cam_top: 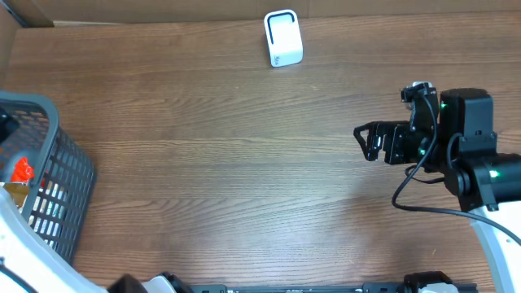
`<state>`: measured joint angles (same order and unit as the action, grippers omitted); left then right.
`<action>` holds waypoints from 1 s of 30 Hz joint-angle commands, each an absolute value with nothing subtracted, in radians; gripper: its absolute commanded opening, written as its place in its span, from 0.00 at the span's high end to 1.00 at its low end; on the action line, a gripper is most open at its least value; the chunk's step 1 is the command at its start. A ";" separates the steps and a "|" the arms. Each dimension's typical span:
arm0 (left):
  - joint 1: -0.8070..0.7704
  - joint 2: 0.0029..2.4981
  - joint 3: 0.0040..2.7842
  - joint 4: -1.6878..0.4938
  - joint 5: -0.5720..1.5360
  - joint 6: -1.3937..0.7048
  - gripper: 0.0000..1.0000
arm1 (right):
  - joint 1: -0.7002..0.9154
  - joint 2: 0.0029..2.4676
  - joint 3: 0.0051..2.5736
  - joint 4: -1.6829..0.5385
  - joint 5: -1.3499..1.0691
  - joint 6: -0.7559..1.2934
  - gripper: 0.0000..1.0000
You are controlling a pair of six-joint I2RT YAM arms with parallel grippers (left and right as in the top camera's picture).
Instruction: Scan the item barcode
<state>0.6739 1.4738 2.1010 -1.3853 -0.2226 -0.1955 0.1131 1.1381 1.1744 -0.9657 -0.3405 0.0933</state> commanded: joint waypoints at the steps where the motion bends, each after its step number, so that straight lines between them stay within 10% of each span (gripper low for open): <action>1: 0.711 1.525 2.085 -1.394 -0.238 -0.292 0.13 | 0.118 1.139 1.196 -0.963 -0.307 0.069 0.01; 30: 0.916 1.531 1.382 -0.867 -0.190 -0.063 0.01 | 0.118 1.178 1.196 -0.998 -0.306 0.069 0.00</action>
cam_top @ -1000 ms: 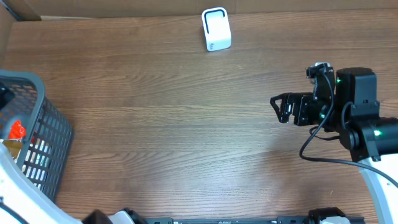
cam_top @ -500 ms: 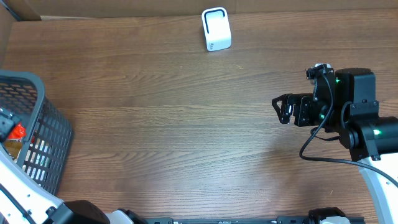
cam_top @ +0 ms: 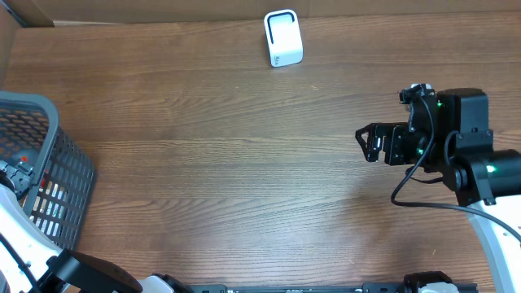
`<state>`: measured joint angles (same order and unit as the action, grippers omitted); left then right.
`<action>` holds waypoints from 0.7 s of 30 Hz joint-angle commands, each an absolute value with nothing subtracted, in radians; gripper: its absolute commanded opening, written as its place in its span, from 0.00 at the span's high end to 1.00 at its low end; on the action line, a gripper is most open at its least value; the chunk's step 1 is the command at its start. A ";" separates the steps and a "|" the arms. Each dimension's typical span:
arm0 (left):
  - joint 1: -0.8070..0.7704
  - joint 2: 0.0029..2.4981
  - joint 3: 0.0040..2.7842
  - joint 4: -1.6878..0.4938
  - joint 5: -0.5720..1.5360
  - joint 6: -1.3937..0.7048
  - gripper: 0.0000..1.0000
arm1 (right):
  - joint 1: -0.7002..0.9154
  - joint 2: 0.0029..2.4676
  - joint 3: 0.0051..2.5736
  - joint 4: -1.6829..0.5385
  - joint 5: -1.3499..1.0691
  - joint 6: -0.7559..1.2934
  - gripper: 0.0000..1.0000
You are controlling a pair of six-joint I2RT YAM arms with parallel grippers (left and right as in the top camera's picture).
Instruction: Scan the item barcode
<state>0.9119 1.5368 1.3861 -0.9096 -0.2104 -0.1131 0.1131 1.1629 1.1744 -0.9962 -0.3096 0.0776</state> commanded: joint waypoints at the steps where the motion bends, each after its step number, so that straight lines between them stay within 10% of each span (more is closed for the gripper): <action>1: 0.916 1.531 1.382 -0.858 -0.189 -0.028 0.01 | 0.118 1.183 1.196 -0.998 -0.306 0.069 0.00; 21: 0.917 1.612 1.269 -0.794 -0.195 0.570 0.00 | 0.118 1.253 1.196 -0.987 -0.304 0.070 0.00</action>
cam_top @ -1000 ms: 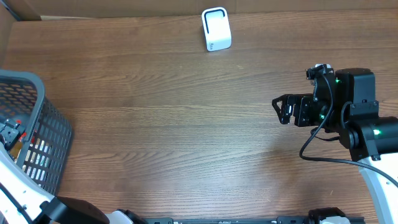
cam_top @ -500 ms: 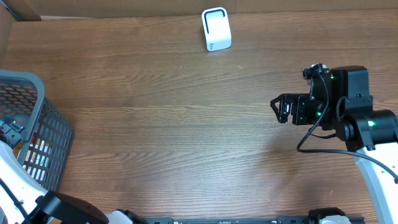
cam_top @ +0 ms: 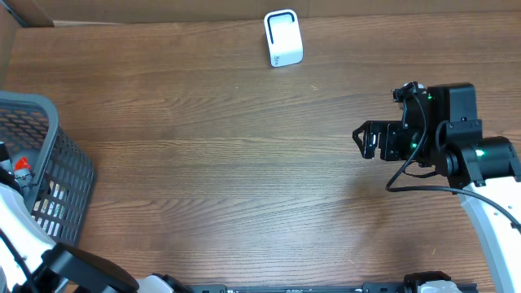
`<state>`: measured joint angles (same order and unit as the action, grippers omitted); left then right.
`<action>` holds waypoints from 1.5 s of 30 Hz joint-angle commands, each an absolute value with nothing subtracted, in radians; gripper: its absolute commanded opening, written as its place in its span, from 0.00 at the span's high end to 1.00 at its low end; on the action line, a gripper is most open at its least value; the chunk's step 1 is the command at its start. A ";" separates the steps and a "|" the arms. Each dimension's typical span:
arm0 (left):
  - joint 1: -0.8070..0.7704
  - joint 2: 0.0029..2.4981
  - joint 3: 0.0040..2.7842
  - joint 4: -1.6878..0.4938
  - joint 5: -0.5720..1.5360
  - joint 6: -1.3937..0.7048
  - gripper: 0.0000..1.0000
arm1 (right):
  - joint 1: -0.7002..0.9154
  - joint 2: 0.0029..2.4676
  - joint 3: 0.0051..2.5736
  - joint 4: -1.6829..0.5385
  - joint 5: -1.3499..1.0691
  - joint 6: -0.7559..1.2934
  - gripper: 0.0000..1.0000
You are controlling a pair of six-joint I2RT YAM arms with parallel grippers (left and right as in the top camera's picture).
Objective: Scan the item barcode
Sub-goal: 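Reach into the basket and grasp the brown Pantree snack bag with left gripper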
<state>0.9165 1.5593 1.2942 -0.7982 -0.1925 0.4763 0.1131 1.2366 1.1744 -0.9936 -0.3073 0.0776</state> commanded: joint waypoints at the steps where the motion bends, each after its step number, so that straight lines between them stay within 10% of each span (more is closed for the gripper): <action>1: 0.917 1.626 1.269 -0.788 -0.195 0.569 0.00 | 0.118 1.257 1.196 -0.987 -0.304 0.070 0.00; 20: 0.936 1.844 1.269 -0.669 -0.290 0.532 0.03 | 0.119 1.271 1.196 -0.971 -0.342 0.082 0.00; 24: 0.936 1.843 1.270 -0.646 -0.297 0.489 0.77 | 0.118 1.271 1.196 -0.959 -0.342 0.082 0.00; 26: 0.931 1.843 1.272 -0.646 -0.296 0.482 0.96 | 0.119 1.271 1.196 -0.952 -0.342 0.082 0.00; 45: 0.817 1.817 1.697 -0.863 -0.044 0.318 0.96 | 0.119 1.271 1.196 -0.939 -0.342 0.081 0.00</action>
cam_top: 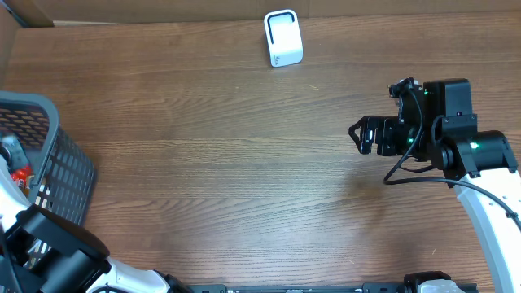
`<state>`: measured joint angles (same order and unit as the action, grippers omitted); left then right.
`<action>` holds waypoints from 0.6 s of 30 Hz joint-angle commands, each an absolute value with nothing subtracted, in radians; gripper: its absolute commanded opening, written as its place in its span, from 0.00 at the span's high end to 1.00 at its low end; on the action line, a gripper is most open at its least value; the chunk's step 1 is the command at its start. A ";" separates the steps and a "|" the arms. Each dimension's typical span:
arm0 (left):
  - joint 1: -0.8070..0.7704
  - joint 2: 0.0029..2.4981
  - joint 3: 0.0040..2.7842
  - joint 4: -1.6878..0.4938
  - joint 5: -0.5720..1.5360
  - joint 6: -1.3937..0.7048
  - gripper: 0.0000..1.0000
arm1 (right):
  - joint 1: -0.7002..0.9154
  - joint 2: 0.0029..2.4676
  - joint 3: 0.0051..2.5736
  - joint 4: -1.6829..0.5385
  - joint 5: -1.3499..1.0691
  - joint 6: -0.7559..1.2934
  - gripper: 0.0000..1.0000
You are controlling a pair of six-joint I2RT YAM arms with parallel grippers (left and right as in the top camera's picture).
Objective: Scan the item barcode
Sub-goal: 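Reach into the basket and grasp the brown Pantree snack bag with left gripper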
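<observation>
The white barcode scanner (283, 38) stands upright at the far edge of the table, mid-width. Items lie in the grey wire basket (61, 167) at the left edge; a red one (21, 175) shows through the rim. My left arm reaches up from the lower left corner into the basket. Its gripper (11, 151) sits at the frame's edge among the items, its jaws too hidden to read. My right gripper (356, 136) hovers open over the right half of the table, pointing left, with nothing between its fingers.
A cardboard wall (163, 10) runs along the far side behind the scanner. The brown wooden tabletop (212, 163) spans the space between basket and right arm. A black cable (407, 175) loops under the right wrist.
My right gripper has shifted slightly up and to the left, still open. My left arm has moved further over the basket's near corner, and its wrist now lies lower inside the basket.
My left arm was reaching into the basket beside the red item while my right gripper waited open at the right. At each later moment the left arm was still inside the basket in a slightly different pose, and the right arm had crept a little farther back and left.
</observation>
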<state>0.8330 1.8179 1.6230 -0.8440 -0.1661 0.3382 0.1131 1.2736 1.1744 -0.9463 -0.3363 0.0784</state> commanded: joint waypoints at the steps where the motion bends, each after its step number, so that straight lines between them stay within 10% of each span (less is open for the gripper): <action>1: 0.811 1.817 1.713 -0.873 -0.031 0.318 0.96 | 0.119 1.271 1.196 -0.939 -0.342 0.081 0.00; 4: 0.805 1.818 1.722 -0.897 -0.046 0.318 0.88 | 0.119 1.271 1.196 -0.940 -0.342 0.081 0.00; 7: 0.807 1.818 1.718 -0.952 -0.128 0.317 0.04 | 0.119 1.271 1.196 -0.939 -0.342 0.081 0.00; 18: 0.954 1.818 1.616 -1.107 -0.226 0.205 0.00 | 0.118 1.271 1.196 -0.917 -0.342 0.081 0.00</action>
<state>0.9058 1.8183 1.6661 -1.0901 -0.1997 0.2596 0.1131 1.2736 1.1744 -0.9253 -0.3363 0.0784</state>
